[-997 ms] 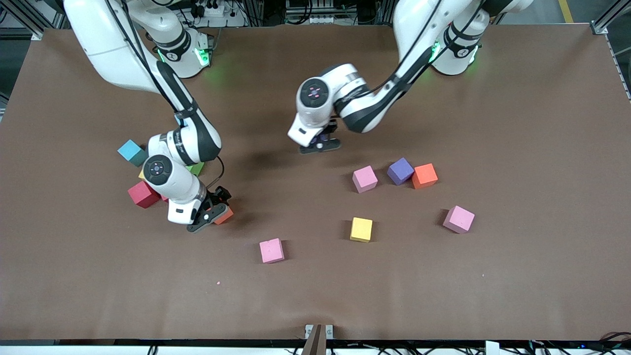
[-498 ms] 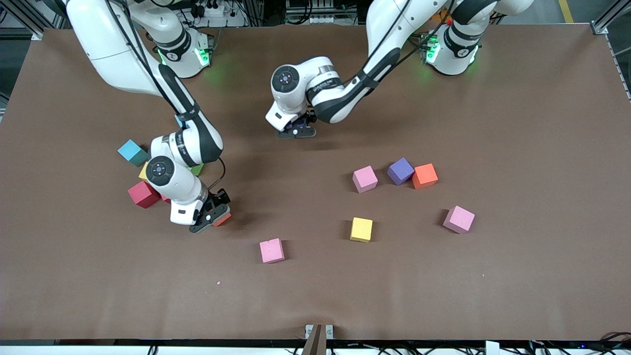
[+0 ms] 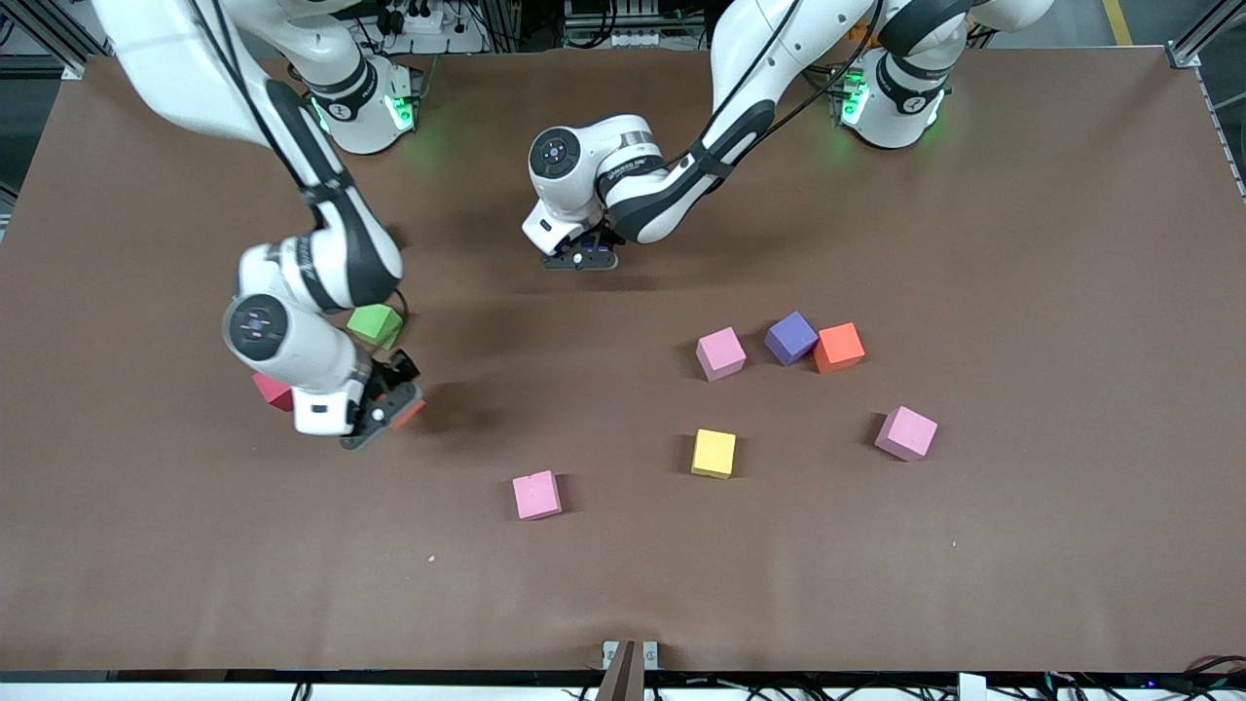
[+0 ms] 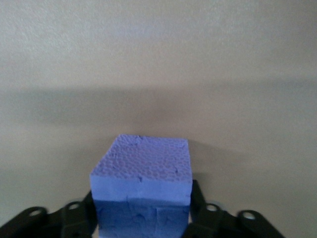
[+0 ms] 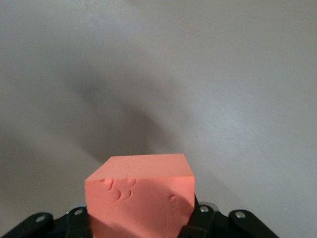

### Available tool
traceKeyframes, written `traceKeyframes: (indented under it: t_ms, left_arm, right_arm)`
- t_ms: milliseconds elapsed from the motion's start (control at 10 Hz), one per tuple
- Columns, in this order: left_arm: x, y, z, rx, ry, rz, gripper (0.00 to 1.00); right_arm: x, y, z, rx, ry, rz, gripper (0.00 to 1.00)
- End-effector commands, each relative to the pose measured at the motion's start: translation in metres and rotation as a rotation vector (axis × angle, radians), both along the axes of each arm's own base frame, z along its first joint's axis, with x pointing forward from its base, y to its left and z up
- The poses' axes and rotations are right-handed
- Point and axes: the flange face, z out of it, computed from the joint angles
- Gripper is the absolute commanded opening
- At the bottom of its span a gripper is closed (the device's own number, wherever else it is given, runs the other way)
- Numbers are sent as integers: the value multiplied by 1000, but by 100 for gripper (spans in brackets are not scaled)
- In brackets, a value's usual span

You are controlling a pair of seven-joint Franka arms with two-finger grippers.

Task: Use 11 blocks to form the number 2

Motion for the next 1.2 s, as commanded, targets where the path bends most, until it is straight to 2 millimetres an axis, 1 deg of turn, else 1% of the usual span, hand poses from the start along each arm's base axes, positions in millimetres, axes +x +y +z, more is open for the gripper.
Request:
traceKeyframes:
  t_ms: [0,100,199,299,399,498,598,698,798,897,997,1097]
  left_arm:
    - [27,3,41,-24,-58,38,100]
    - [49,15,67,-28,-82,74,100]
    - [80,37,93,-26,-91,139,100]
    - [125,72,113,-41,-91,245,100]
    - [169,114,120,-32,-97,352,100]
    - [200,150,115,-6,-101,481,100]
    - [219,179,106,27,-107,580,100]
    - [223,200,90,68,-99,600,100]
    - [227,213,80,89,-107,608,100]
    - [231,221,82,90,-106,628,100]
    - [235,231,81,92,-104,652,100]
    - [238,241,78,90,-101,668,100]
  right_arm:
    - [-29,-38,4,9,33,27,42]
    - [-32,-39,5,10,34,45,44]
    - [-40,-36,9,9,33,55,44]
    - [-48,-13,20,17,36,99,43]
    - [-55,5,25,23,54,132,43]
    - [-60,28,35,33,39,187,43]
    - [-68,54,40,42,29,247,43]
    - [-79,82,43,46,20,303,42]
    - [-92,109,43,44,19,361,42]
    - [-104,128,40,44,18,399,42]
    - [-119,138,36,46,7,429,40]
    - [-143,151,24,52,-12,468,39]
